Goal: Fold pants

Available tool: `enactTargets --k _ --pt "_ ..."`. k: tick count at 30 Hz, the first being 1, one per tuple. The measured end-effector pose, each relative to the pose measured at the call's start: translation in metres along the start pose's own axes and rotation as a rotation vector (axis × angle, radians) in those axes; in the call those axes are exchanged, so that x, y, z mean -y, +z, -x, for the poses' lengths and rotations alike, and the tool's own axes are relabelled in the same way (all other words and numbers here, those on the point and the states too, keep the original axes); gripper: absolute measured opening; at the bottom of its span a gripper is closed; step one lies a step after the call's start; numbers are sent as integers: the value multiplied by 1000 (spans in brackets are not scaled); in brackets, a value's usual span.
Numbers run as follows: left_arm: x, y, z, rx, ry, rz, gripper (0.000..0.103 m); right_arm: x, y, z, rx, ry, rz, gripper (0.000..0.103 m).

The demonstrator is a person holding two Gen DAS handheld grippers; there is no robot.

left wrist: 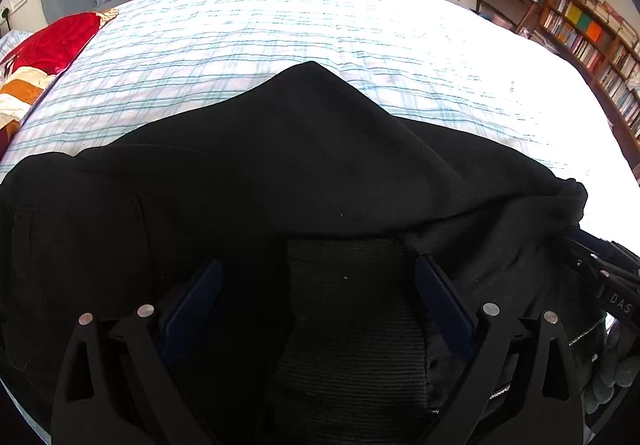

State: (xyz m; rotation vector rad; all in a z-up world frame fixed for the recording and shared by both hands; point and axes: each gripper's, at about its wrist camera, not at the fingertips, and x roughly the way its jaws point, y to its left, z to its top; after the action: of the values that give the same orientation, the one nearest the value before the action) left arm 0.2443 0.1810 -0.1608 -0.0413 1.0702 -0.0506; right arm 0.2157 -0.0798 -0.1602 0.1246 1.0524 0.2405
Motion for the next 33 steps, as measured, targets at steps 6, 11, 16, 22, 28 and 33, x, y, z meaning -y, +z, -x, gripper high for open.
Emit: enactTargets --k 6,11,16,22,28,33 --pt "-5 -7 27 9 -5 35 96 -7 -2 7 11 -49 10 54" --pt "-34 -19 64 55 -3 108 96 -20 -8 38 78 -51 -34 54" --pt "-88 -36 93 70 52 217 96 -47 -15 58 137 -31 0 54" --pt "-148 -60 131 110 104 318 96 -106 -24 61 160 77 106 64" --pt "-200 -89 169 158 103 400 96 -198 -36 54 143 205 272 66" --pt "-242 -114 191 173 143 449 96 -290 -46 57 181 314 480 80"
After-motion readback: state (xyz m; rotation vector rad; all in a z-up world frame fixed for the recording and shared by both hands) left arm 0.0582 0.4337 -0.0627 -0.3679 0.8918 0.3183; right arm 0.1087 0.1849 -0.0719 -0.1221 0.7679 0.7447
